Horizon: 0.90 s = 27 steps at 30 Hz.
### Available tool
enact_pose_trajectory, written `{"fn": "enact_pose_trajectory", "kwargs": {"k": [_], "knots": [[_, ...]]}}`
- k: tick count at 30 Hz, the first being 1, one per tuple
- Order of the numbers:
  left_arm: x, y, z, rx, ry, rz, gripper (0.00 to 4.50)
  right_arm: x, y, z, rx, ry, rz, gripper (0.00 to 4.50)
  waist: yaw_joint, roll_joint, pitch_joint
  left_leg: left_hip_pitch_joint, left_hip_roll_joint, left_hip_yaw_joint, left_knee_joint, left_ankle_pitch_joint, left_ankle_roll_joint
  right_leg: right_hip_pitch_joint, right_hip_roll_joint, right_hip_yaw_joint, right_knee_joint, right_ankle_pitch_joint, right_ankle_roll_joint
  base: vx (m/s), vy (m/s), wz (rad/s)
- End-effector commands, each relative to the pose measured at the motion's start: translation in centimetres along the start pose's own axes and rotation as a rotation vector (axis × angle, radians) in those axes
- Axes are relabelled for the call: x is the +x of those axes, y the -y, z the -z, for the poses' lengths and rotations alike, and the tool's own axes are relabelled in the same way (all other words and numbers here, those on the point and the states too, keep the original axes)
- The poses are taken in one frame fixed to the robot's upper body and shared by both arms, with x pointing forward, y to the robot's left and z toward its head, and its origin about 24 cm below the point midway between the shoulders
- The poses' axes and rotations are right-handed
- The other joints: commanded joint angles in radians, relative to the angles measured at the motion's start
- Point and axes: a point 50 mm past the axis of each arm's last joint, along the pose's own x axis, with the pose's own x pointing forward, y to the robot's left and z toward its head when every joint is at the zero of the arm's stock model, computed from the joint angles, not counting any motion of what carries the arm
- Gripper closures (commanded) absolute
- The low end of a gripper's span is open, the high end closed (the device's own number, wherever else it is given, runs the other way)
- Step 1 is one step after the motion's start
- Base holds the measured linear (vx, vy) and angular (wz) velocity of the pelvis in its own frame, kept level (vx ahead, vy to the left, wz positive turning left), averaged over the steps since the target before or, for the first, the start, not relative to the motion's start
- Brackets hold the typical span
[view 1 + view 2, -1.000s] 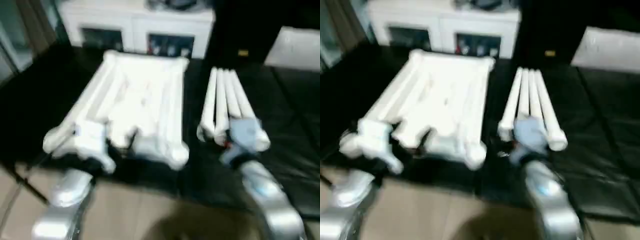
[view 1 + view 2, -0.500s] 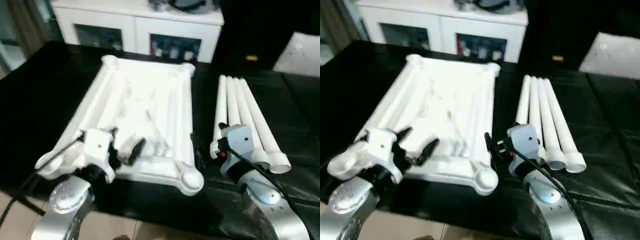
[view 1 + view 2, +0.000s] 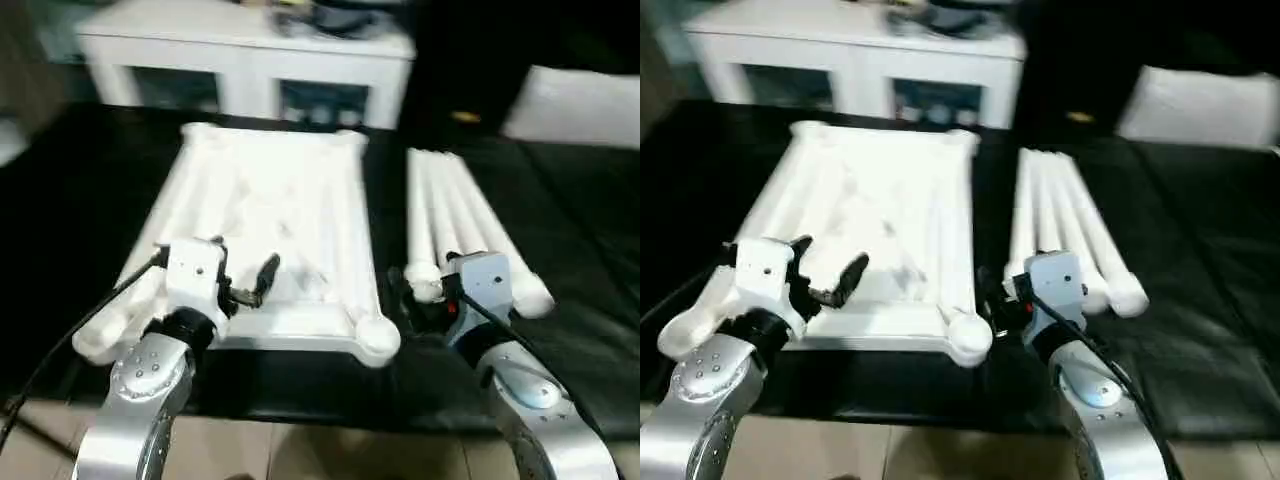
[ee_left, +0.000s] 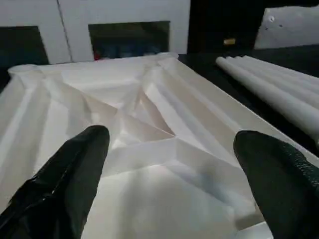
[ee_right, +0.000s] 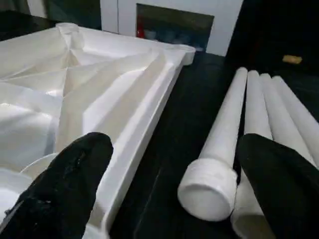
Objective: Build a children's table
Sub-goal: Move to table
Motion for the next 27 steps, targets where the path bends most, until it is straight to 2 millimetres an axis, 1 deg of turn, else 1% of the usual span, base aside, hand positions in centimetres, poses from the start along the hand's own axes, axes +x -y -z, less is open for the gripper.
{"fn": "enact_pose_trajectory", "kwargs": {"k": [1,2,3,4,5,6,7,8,9,10,11,12,13,14,15,16,17,18,19,20,21,22,24,25,26,27], "knots": [[0.0,0.2,-0.1,-0.04,0.005,-0.013,0.06,0.0,0.6,-0.2,-0.047,-0.013,-0.021,0.0,0.008,0.042,-0.057,0.014,0.247,-0.138,-0.22,-0.172,-0.102,-0.008,-0.041,-0.056,0.067,0.043,-0.011,-0.047,-0.078,-0.3],[0.0,0.2,-0.1,-0.039,0.002,-0.013,0.06,0.0,0.6,-0.1,-0.056,-0.028,-0.039,0.0,0.004,0.033,-0.054,0.041,0.234,-0.141,-0.208,-0.239,-0.004,-0.016,-0.066,-0.037,0.038,0.003,-0.021,-0.047,-0.078,-0.3],[-0.1,0.3,-0.1,-0.03,-0.005,0.0,0.06,0.1,0.8,-0.2,-0.059,-0.026,-0.056,0.0,0.001,0.018,-0.057,0.045,0.209,-0.131,-0.187,-0.257,0.038,-0.011,-0.079,-0.018,0.013,0.019,-0.039,-0.033,-0.124,-0.06],[-0.2,0.6,-0.1,-0.024,-0.012,0.02,0.06,0.1,1.0,-0.4,-0.066,-0.007,-0.07,0.0,0.002,-0.016,-0.068,0.009,0.079,-0.077,-0.106,-0.274,0.071,0.023,-0.091,0.013,-0.069,0.036,-0.104,-0.02,-0.149,-0.03],[-0.2,0.7,-0.1,-0.017,-0.018,0.034,0.06,0.2,1.2,-0.7,-0.08,0.016,-0.077,0.0,0.013,-0.035,-0.078,-0.053,-0.021,-0.046,-0.018,-0.204,0.078,0.071,-0.111,0.047,-0.11,0.103,-0.11,-0.02,-0.149,-0.03],[-0.3,0.9,-0.1,-0.012,-0.03,0.049,0.06,0.2,1.2,-1.2,-0.082,0.058,-0.121,0.0,0.046,-0.034,-0.065,-0.055,0.012,-0.099,-0.022,-0.051,0.059,0.058,-0.189,0.07,-0.135,-0.038,-0.031,-0.048,-0.144,-0.1],[-0.4,0.9,0.2,-0.009,-0.059,0.062,0.06,0.2,1.1,-1.4,-0.059,0.077,-0.19,0.0,0.056,-0.032,-0.065,-0.069,0.012,-0.112,-0.045,-0.021,0.036,0.066,-0.151,0.051,-0.122,-0.15,0.059,-0.053,-0.13,-0.11],[-0.4,0.9,0.4,0.002,-0.079,0.081,0.06,0.2,1.2,-1.6,-0.052,0.082,-0.223,0.0,0.056,-0.03,-0.056,-0.068,0.017,-0.118,-0.057,-0.035,0.027,0.059,-0.135,0.049,-0.125,-0.201,0.073,-0.053,-0.13,-0.11],[-0.4,0.9,0.4,0.003,-0.081,0.082,0.06,0.2,1.2,-1.6,-0.052,0.082,-0.225,0.0,0.054,-0.018,-0.051,-0.055,0.024,-0.123,-0.072,-0.079,0.006,0.044,-0.105,0.037,-0.127,-0.281,0.065,-0.034,-0.102,-0.06],[-0.5,1.0,0.5,0.006,-0.094,0.111,0.06,0.2,1.4,-1.5,-0.08,0.057,-0.24,0.0,0.049,-0.006,-0.048,-0.049,0.032,-0.127,-0.085,-0.124,-0.015,0.04,-0.091,0.029,-0.128,-0.334,0.027,-0.037,-0.053,-0.03],[-0.5,1.0,0.5,0.004,-0.097,0.118,0.06,0.3,1.5,-1.5,-0.089,0.047,-0.246,0.0,0.047,-0.004,-0.047,-0.048,0.035,-0.128,-0.089,-0.145,-0.024,0.04,-0.085,0.027,-0.129,-0.352,0.012,-0.037,-0.053,-0.03],[-0.6,1.3,0.4,0.011,-0.101,0.199,0.06,0.2,1.7,-1.3,-0.132,0.011,-0.28,0.0,0.046,0.0,-0.049,-0.038,0.043,-0.13,-0.093,-0.181,-0.041,0.035,-0.078,0.026,-0.126,-0.354,-0.012,0.0,0.0,0.0],[-0.7,1.5,0.3,0.038,-0.102,0.275,0.06,0.2,1.9,-1.2,-0.149,-0.024,-0.316,0.0,0.047,-0.001,-0.049,-0.032,0.045,-0.131,-0.095,-0.189,-0.042,0.035,-0.077,0.028,-0.126,-0.335,-0.022,0.0,0.0,0.0],[-0.7,1.5,0.3,0.038,-0.102,0.275,0.21,0.2,1.9,-1.2,-0.149,-0.024,-0.316,0.0,0.044,0.007,-0.045,-0.03,0.053,-0.134,-0.109,-0.206,-0.043,0.036,-0.074,0.026,-0.118,-0.27,-0.061,0.0,0.0,0.0],[-0.8,1.9,0.1,0.107,-0.099,0.404,0.21,-0.1,2.1,-1.1,-0.154,-0.061,-0.406,0.0,0.043,0.0,-0.044,-0.025,0.053,-0.134,-0.111,-0.226,-0.039,0.038,-0.075,0.023,-0.121,-0.271,-0.07,0.0,0.0,0.0],[-0.8,1.9,0.0,0.136,-0.103,0.459,0.21,-0.2,2.1,-1.1,-0.16,-0.067,-0.453,0.0,0.048,0.005,-0.043,-0.023,0.055,-0.136,-0.114,-0.24,-0.031,0.04,-0.082,0.027,-0.121,-0.268,-0.083,0.0,0.0,0.0],[-0.7,1.9,-0.1,0.168,-0.108,0.515,0.35,-0.4,2.3,-1.0,-0.168,-0.076,-0.499,0.0,0.048,0.008,-0.041,-0.018,0.058,-0.135,-0.116,-0.251,-0.035,0.038,-0.083,0.028,-0.12,-0.267,-0.094,0.0,0.0,0.0],[-0.6,1.8,-0.2,0.19,-0.12,0.574,0.35,-0.6,2.4,-1.0,-0.177,-0.087,-0.543,0.0,0.047,0.006,-0.042,-0.018,0.058,-0.136,-0.119,-0.251,-0.034,0.045,-0.087,0.027,-0.12,-0.256,-0.108,0.0,0.0,0.0],[-0.5,1.7,-0.3,0.196,-0.144,0.643,0.5,-0.9,2.4,-0.9,-0.185,-0.101,-0.592,0.0,0.05,0.007,-0.044,-0.015,0.057,-0.133,-0.117,-0.234,-0.031,0.045,-0.089,0.03,-0.119,-0.228,-0.116,0.0,0.0,0.0],[-0.4,1.6,-0.3,0.202,-0.156,0.679,0.58,-1.0,2.4,-0.9,-0.186,-0.107,-0.616,0.0,0.05,0.007,-0.046,-0.016,0.058,-0.132,-0.118,-0.217,-0.029,0.048,-0.089,0.03,-0.115,-0.199,-0.124,0.0,0.0,0.0],[-0.3,1.5,-0.3,0.212,-0.173,0.719,0.65,-1.2,2.5,-0.9,-0.188,-0.113,-0.638,0.0,0.047,0.007,-0.047,-0.021,0.057,-0.131,-0.118,-0.183,-0.025,0.053,-0.089,0.028,-0.111,-0.144,-0.138,0.0,0.0,0.0],[-0.1,1.4,-0.3,0.224,-0.192,0.75,0.72,-1.2,2.5,-0.9,-0.192,-0.117,-0.653,0.0,0.047,0.009,-0.048,-0.019,0.055,-0.128,-0.116,-0.172,-0.019,0.05,-0.09,0.03,-0.109,-0.115,-0.149,0.0,0.0,0.0],[0.2,1.2,0.0,0.258,-0.236,0.8,0.8,-1.3,2.5,-0.9,-0.204,-0.129,-0.674,0.0,0.047,0.01,-0.048,-0.021,0.056,-0.126,-0.114,-0.157,-0.013,0.054,-0.095,0.031,-0.108,-0.097,-0.162,0.0,0.0,0.0],[0.6,1.1,0.5,0.303,-0.286,0.847,0.93,-1.4,2.5,-0.8,-0.217,-0.141,-0.689,0.0,0.048,0.012,-0.05,-0.019,0.054,-0.123,-0.111,-0.154,-0.011,0.054,-0.094,0.032,-0.109,-0.101,-0.161,0.0,0.0,0.0],[0.6,1.1,0.5,0.303,-0.286,0.847,1.02,-1.4,2.5,-0.8,-0.217,-0.141,-0.689,0.0,0.048,0.01,-0.048,-0.018,0.053,-0.123,-0.112,-0.158,-0.009,0.052,-0.094,0.033,-0.113,-0.116,-0.158,0.0,0.0,0.0],[0.6,1.1,0.5,0.303,-0.286,0.847,1.02,-1.4,2.5,-0.8,-0.217,-0.141,-0.689,0.0,0.047,0.009,-0.048,-0.019,0.053,-0.122,-0.111,-0.157,-0.011,0.055,-0.096,0.033,-0.111,-0.123,-0.163,0.0,0.0,0.0]]}}
